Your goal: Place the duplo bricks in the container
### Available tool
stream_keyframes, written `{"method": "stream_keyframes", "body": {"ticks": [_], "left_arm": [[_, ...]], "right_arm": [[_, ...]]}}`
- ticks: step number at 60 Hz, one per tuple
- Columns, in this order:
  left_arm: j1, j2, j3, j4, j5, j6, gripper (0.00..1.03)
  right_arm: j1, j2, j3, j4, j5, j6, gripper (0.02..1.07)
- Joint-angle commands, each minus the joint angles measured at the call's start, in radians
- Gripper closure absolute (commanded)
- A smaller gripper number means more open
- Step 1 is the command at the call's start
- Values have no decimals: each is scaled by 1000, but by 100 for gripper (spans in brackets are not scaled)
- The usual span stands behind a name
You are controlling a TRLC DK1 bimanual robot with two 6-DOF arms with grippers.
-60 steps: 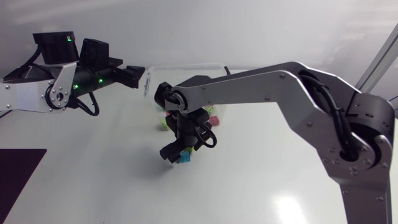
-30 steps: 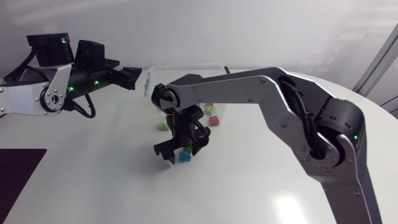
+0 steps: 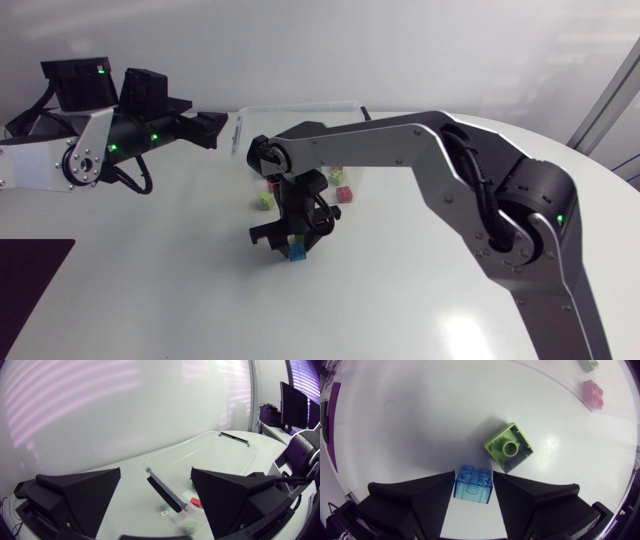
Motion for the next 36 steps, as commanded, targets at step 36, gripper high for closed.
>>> {"method": "stream_keyframes", "body": {"ticks": [36], "left_arm": [[-55,-191,-230,-54,13,51,6]], "right_arm": [[-156,-335,-40,26,35,-55,76]]}}
